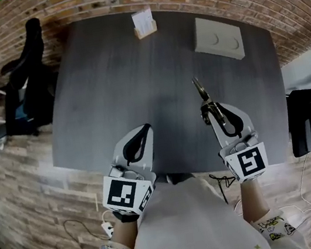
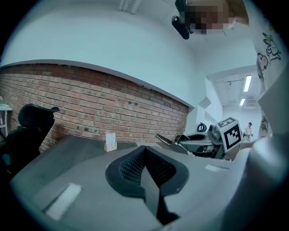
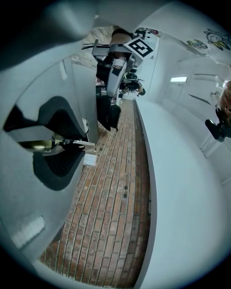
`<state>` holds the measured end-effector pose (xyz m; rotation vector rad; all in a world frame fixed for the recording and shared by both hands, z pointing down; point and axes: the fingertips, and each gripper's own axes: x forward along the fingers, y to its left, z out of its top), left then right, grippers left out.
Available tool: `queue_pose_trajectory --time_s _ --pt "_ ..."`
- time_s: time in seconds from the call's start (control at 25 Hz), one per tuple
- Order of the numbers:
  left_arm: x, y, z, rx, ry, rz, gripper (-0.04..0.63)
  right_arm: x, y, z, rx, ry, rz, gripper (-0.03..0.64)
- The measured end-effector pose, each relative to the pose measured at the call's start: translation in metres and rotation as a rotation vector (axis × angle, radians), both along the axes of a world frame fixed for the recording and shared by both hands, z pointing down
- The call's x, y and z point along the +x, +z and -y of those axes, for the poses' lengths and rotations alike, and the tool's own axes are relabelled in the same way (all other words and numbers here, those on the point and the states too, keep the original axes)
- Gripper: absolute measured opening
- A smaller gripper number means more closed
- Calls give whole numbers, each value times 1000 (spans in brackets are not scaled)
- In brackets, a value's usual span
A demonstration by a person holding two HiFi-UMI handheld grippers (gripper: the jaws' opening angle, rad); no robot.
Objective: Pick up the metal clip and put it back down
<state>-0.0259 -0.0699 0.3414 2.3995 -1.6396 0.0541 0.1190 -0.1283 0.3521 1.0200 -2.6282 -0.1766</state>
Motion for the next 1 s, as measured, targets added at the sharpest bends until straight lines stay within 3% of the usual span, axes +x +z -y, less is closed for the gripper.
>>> queue_pose_trajectory --time_s 0.2,1.0 --pt "-2 9 -4 -34 -9 -13 0 -24 33 2 -17 -81 -78 84" --pt "-13 37 3 -93 -19 -22 0 -73 169 11 -56 -171 -349 84"
